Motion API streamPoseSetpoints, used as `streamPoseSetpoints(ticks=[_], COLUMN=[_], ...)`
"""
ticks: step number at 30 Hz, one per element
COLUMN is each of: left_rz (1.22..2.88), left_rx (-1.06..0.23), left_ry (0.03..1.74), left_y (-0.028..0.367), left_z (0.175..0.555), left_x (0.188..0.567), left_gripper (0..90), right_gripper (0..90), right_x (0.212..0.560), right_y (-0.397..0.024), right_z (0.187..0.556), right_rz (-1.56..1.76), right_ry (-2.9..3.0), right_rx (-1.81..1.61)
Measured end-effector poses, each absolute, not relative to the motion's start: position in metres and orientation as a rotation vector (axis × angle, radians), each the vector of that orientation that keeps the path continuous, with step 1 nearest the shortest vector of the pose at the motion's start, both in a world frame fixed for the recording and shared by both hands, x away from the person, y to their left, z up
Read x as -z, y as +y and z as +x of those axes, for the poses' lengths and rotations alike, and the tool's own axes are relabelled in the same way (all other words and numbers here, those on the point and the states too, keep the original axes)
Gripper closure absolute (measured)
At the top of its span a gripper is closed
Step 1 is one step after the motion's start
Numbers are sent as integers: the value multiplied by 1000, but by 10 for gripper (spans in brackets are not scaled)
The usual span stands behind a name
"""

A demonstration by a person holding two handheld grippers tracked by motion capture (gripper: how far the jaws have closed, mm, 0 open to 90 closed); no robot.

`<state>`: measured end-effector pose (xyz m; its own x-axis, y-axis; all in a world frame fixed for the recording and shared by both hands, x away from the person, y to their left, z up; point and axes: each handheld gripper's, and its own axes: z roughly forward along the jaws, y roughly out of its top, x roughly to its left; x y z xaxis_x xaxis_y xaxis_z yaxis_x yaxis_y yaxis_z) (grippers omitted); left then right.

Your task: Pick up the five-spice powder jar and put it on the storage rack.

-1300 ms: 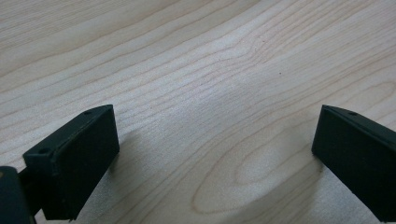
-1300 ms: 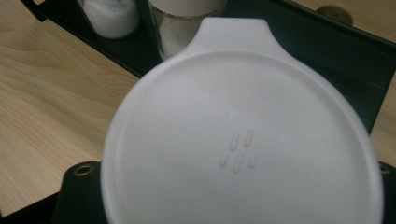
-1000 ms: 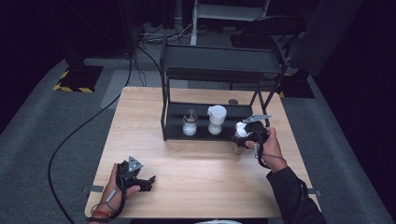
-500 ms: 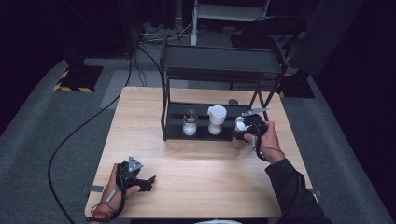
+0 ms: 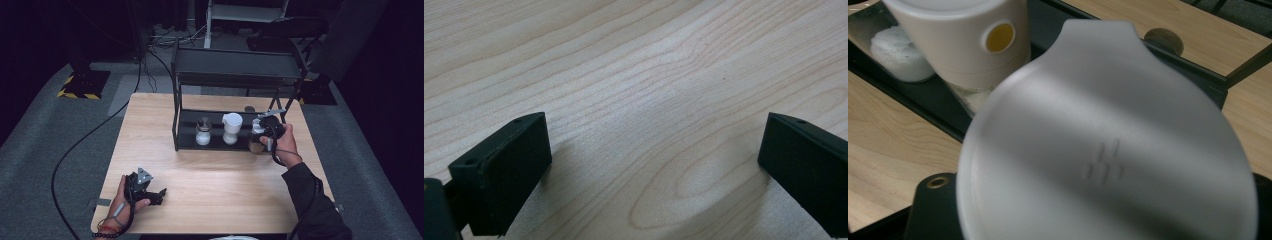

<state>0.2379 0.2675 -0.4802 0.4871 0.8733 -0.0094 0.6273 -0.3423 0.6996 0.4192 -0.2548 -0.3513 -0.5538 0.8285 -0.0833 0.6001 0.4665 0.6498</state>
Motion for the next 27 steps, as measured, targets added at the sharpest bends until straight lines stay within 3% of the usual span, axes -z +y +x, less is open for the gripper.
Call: streamPoseSetpoints(ticks=[27], left_rz=[2089], left_rx=[-488], left_ry=[1232], left_y=[268], left_z=[238], left_x=[480], left_gripper=[5], right_gripper=[304], right_x=[362], right_y=[-236], right_z=[455], right_rz=[1277], right_ry=[2270], right_rx=[-760])
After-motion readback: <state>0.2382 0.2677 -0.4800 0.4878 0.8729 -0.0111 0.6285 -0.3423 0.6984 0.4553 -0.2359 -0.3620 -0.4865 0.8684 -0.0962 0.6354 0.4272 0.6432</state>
